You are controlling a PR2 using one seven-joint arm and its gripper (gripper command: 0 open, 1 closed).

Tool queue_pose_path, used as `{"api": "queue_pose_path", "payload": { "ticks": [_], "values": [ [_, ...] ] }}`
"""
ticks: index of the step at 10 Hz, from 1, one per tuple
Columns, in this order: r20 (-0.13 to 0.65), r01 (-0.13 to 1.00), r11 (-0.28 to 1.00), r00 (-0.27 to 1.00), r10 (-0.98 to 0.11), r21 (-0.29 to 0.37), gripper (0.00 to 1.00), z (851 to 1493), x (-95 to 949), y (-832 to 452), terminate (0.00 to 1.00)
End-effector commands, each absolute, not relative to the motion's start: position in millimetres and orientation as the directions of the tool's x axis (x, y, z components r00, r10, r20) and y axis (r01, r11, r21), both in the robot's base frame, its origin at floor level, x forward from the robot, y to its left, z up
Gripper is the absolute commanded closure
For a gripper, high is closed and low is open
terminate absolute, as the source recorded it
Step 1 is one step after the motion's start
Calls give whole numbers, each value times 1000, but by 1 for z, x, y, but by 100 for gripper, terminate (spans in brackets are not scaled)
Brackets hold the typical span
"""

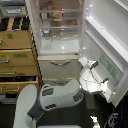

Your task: Opening the fridge

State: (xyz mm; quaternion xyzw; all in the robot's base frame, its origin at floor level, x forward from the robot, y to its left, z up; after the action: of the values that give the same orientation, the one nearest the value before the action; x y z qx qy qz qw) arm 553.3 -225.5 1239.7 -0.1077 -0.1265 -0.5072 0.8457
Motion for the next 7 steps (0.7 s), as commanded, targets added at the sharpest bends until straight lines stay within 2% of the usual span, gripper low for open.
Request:
{"api": "queue_pose_path", "payload": {
  "ticks": [1,2,3,4,5,7],
  "values": [
    [327,945,317,327,-887,-83,0,1175,540,-392,0],
    [358,891,434,451,-818,-130,0,1149,590,-255,0],
    [354,843,522,532,-769,-133,0,1128,610,-153,0],
    [329,784,609,609,-721,-117,0,1104,620,-51,0],
    [288,695,716,702,-652,-73,0,1076,622,79,0],
    [257,592,805,785,-564,-42,0,1060,615,196,0]
  ]
}}
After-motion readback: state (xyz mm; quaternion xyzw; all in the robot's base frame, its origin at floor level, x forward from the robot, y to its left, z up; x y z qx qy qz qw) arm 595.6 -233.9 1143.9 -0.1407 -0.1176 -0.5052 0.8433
